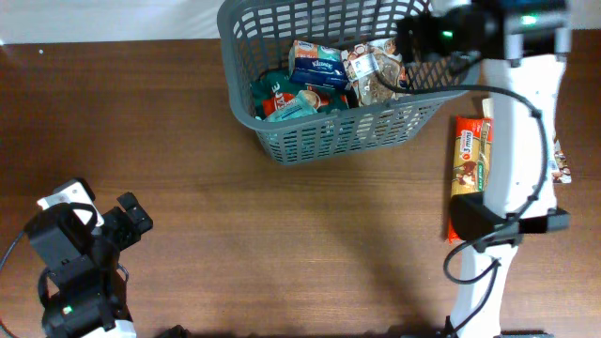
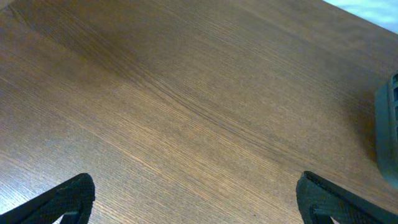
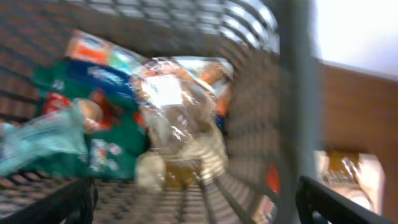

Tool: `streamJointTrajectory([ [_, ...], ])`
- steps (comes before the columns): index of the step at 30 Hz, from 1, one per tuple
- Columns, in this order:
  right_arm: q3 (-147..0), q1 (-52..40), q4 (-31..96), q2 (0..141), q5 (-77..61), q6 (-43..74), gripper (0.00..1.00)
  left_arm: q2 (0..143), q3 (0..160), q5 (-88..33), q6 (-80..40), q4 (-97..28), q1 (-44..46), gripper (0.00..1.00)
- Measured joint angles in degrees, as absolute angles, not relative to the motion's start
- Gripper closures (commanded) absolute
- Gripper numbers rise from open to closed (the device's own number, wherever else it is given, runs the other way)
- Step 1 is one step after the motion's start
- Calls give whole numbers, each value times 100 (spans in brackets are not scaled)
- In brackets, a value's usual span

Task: Pack container
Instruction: 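Lower the mushroom pouch into the basket and open the right gripper, then move the right gripper back right over the white rice pouch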

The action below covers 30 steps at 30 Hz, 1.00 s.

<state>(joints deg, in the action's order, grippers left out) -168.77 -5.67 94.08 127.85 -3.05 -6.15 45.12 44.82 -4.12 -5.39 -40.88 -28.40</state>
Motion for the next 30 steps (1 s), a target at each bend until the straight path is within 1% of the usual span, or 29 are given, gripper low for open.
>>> streamJointTrajectory([
  [3,-16897,-132,9697,12768,-274,-585,1,4512,4482,-412,-539,-4088,-2840,1],
  [12,-16897,1144,9697,12768,-248,-587,1,4512,4482,-412,-537,-4088,-2840,1],
  [19,-16772,1824,9679,12766,-532,-1267,1,4512,4482,-412,-537,-4086,-2840,1],
  [23,-16142,2043,9616,12757,-523,-1369,1,4512,4482,-412,-537,-4088,-2840,1],
  [30,-14296,2550,9013,12785,-462,-1592,1,4512,4482,-412,-443,-4088,-2840,1],
])
